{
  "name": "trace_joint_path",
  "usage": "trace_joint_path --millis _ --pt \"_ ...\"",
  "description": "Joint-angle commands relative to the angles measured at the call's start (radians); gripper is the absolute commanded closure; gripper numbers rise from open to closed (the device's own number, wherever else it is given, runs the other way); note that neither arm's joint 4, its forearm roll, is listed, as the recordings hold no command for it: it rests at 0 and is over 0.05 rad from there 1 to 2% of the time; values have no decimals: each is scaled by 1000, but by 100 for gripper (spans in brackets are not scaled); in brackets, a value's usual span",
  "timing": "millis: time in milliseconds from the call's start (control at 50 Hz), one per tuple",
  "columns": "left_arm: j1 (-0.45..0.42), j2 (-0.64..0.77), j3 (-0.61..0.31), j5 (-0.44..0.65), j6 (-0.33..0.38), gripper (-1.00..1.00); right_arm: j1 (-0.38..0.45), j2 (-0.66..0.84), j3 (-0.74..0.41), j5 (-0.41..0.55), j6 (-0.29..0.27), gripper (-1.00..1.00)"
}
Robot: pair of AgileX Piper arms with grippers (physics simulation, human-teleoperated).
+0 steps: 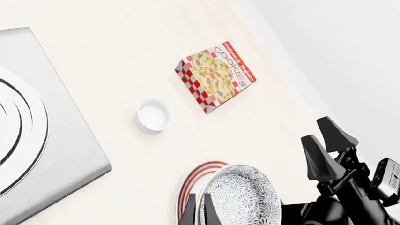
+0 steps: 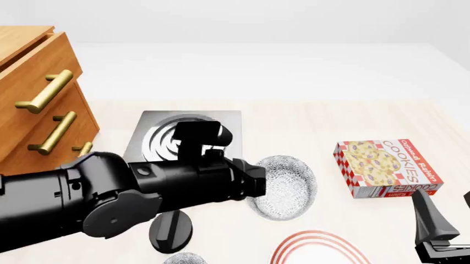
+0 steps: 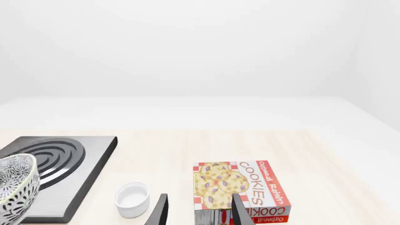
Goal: Pick the akita bowl on the wooden cabinet and place it on the plate.
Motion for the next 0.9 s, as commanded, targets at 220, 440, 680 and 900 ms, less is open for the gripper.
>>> trace_joint_path --millis 220,440,680,900 --pt "-17 54 14 -48 -9 100 0 0 0 0 0 -100" --pt "-25 82 15 -69 -17 100 0 0 0 0 0 -100" --pt "-34 110 18 -93 -19 100 0 0 0 0 0 -100" --pt "-38 150 16 -117 -25 100 0 0 0 0 0 -100"
